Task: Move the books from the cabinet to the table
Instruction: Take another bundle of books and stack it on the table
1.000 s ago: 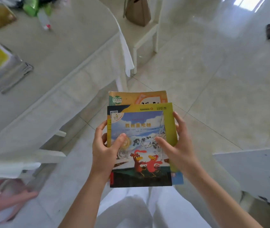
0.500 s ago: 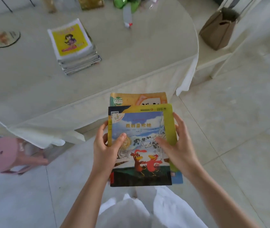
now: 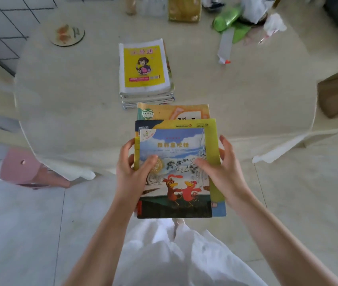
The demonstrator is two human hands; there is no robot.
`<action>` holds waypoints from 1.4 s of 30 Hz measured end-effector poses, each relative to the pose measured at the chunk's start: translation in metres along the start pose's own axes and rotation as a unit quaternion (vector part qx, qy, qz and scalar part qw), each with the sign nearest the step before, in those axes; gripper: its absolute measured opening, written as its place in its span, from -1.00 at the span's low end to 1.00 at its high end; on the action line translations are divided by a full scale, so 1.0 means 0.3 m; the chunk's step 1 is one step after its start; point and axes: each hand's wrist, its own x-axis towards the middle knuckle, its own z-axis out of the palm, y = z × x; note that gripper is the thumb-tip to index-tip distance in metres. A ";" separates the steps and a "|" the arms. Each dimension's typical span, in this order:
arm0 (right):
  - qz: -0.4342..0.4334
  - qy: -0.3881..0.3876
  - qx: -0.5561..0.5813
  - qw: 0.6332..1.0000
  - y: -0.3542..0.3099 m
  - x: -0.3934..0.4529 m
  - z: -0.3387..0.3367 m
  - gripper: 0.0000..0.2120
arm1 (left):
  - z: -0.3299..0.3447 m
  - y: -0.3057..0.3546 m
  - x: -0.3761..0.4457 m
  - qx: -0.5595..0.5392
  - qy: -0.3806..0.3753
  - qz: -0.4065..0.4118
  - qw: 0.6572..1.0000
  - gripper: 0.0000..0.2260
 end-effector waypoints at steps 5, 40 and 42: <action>0.026 -0.035 -0.002 0.999 -0.116 0.211 0.128 -0.49 | -0.078 0.062 0.219 -0.018 0.011 0.007 1.000 -0.55; -0.065 -0.088 -0.103 0.989 -0.265 0.770 0.271 -0.63 | -0.191 0.142 0.823 0.122 -0.015 0.075 0.990 -0.57; -0.060 -0.082 -0.105 0.989 -0.238 0.771 0.276 -0.65 | -0.195 0.125 0.814 0.136 -0.011 0.082 0.987 -0.57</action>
